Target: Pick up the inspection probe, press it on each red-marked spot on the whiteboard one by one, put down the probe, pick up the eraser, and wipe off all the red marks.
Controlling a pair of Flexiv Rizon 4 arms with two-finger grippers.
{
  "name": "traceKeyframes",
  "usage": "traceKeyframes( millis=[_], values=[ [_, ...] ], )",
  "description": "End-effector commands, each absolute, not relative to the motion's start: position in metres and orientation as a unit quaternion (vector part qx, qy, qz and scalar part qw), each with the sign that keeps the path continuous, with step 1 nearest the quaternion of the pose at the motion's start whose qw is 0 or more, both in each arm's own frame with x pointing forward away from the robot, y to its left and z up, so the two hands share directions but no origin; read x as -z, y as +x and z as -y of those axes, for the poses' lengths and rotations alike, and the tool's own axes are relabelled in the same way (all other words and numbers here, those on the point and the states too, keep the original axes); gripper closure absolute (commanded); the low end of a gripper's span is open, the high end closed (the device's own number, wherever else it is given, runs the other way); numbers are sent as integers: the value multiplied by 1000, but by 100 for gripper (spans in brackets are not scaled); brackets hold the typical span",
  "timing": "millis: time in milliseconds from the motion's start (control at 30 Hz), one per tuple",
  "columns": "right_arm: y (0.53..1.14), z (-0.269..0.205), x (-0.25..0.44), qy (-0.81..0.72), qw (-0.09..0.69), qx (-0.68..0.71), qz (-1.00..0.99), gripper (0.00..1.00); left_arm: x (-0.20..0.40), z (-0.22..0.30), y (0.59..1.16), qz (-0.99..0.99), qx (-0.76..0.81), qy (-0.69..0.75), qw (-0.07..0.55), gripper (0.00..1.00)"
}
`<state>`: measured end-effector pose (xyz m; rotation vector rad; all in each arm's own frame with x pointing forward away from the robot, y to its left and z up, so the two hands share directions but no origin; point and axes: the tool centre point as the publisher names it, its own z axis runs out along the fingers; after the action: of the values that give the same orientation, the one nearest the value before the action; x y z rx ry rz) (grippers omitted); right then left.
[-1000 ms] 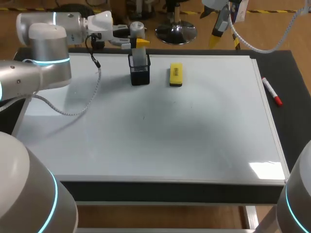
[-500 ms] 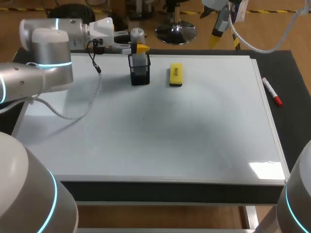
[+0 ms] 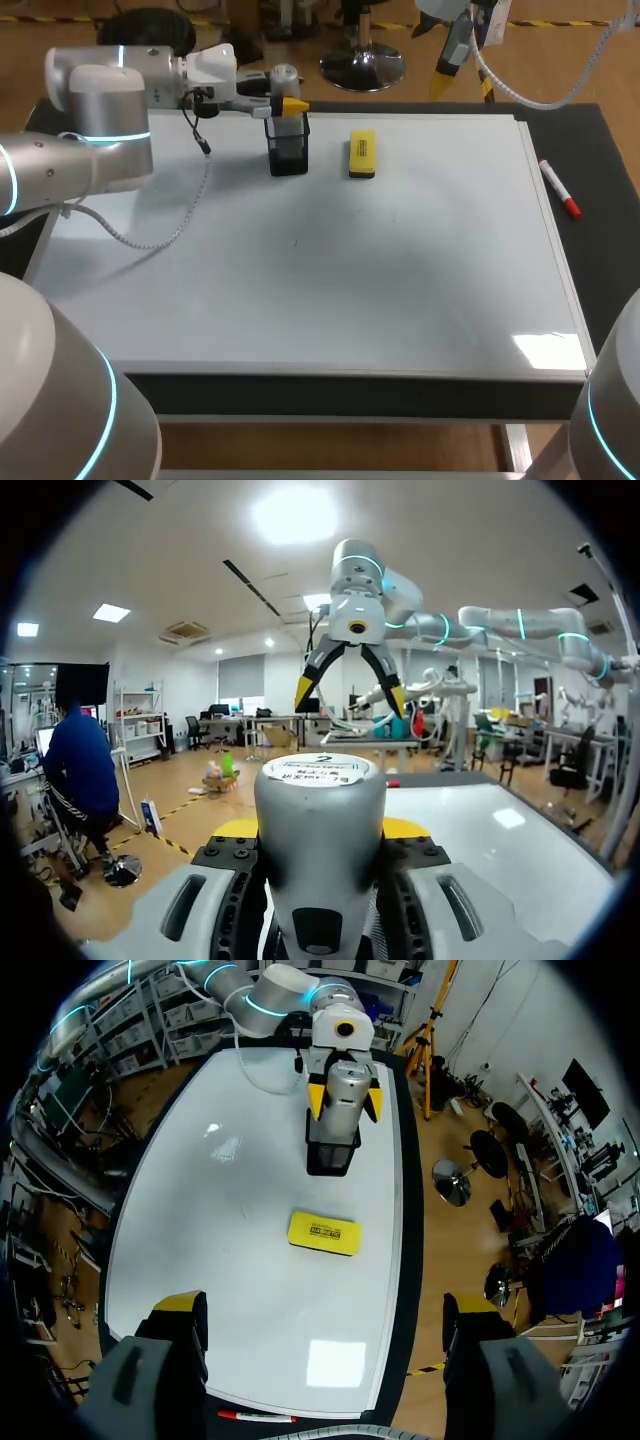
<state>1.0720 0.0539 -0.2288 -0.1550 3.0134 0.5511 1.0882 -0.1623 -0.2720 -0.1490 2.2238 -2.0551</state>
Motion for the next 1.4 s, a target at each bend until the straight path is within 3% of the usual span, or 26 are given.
traceKeyframes(
  millis=[33,433,533,567,600,900,1400],
  values=[
    [1072,-53,228,-51,37,-178,-982,0,276,162,1089,-731,679,-49,53,100],
    [1072,-53,228,-51,37,-178,-982,0,281,158,1084,-732,676,-59,52,100],
    [1072,-53,228,-51,37,-178,-982,0,281,158,1083,-736,673,-57,53,62],
    [1072,-53,228,-51,37,-178,-982,0,279,158,1082,-736,673,-55,52,11],
    [1072,-53,228,-51,37,-178,-982,0,278,159,1081,-736,673,-52,52,0],
    [1072,-53,228,-51,37,-178,-982,0,261,148,1075,-738,669,-50,68,0],
    [1072,-53,228,-51,37,-178,-982,0,234,90,1040,-777,607,-79,147,0]
  ],
)
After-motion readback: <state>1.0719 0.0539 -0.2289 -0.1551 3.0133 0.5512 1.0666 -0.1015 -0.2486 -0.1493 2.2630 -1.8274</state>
